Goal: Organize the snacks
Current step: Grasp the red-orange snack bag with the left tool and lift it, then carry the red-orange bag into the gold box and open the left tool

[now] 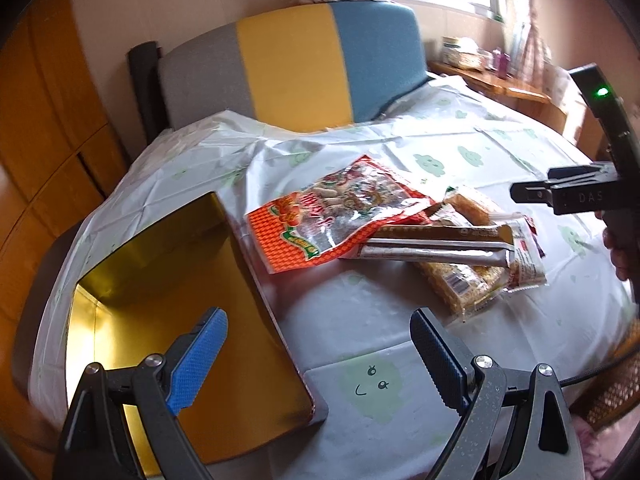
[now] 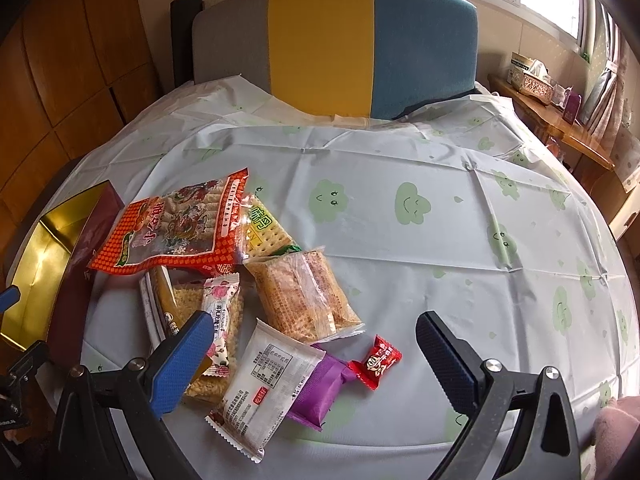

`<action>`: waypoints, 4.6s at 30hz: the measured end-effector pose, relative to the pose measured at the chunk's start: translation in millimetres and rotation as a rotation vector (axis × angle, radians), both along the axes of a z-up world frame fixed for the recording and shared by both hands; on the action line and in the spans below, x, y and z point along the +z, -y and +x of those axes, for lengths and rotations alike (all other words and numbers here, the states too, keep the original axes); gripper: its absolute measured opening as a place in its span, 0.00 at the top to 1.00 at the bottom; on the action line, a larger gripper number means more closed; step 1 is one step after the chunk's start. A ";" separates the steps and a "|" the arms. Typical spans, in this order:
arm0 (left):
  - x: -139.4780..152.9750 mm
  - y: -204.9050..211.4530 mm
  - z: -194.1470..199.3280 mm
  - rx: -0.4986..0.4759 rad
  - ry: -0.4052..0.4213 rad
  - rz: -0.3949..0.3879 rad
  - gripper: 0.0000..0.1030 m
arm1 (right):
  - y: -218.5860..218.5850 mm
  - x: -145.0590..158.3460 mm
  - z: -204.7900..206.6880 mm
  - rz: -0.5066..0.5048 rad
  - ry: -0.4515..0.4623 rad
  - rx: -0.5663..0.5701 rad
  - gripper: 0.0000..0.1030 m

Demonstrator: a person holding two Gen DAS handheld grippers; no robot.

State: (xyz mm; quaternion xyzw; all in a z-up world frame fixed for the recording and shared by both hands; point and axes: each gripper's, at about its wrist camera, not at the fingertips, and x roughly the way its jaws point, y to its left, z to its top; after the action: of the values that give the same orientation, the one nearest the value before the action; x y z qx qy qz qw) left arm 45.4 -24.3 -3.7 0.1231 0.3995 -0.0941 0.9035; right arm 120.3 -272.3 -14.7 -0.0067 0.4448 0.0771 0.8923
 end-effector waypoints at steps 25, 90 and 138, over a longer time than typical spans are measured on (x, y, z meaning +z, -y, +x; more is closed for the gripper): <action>-15.5 61.2 157.7 -0.458 -0.199 0.193 0.02 | 3.3 -0.7 1.8 0.039 -0.024 -0.005 0.01; 88.9 -71.5 110.6 0.099 -0.068 -0.392 0.84 | 22.6 -0.7 6.3 0.006 -0.012 -0.100 0.01; -20.6 -117.9 21.2 0.412 -0.118 -0.203 0.86 | -51.2 4.6 -13.5 -0.055 0.058 0.239 0.17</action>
State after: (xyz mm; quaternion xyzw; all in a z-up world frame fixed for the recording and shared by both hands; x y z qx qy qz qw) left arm 66.6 93.5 -24.4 -0.0582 0.4569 0.0455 0.8865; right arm 106.8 -221.0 -10.0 -0.0865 0.4170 0.1706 0.8886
